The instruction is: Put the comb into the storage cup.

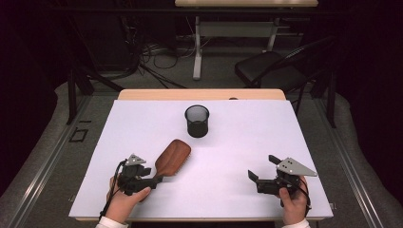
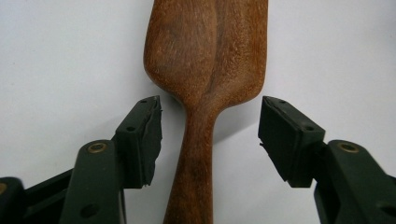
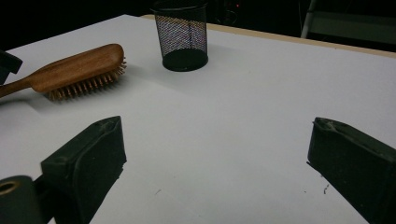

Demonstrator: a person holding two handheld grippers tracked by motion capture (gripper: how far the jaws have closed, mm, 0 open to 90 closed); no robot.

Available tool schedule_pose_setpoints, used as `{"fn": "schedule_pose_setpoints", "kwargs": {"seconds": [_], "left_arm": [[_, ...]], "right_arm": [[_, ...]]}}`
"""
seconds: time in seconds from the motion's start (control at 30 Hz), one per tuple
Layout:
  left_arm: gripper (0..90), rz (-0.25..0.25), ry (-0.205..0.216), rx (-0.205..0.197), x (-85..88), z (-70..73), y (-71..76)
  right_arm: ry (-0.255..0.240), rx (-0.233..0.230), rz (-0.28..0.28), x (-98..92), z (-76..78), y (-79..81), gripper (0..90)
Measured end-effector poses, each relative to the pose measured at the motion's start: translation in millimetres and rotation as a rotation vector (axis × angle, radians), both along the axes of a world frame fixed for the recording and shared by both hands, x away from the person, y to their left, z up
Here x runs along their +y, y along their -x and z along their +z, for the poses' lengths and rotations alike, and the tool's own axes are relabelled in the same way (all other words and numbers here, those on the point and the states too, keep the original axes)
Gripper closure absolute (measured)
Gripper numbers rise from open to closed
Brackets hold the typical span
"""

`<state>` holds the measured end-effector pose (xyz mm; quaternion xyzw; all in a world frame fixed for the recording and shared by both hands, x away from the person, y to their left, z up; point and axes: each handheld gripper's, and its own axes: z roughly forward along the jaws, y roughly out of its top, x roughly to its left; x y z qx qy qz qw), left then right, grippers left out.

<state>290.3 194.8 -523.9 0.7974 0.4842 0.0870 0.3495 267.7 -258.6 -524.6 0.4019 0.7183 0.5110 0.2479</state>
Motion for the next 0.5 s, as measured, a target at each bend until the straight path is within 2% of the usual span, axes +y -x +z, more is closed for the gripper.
{"fn": "schedule_pose_setpoints", "kwargs": {"seconds": [0.27,0.5], "left_arm": [[34.9,0.008,-0.012,0.000,4.1,-1.3,-3.0],[34.8,-0.016,-0.023,-0.023,4.2,-1.4,-4.1]], "right_arm": [[0.002,0.002,0.002,0.2,-0.2,-0.2,3.9],[0.002,0.003,0.001,0.1,-0.2,-0.2,4.0]]}}
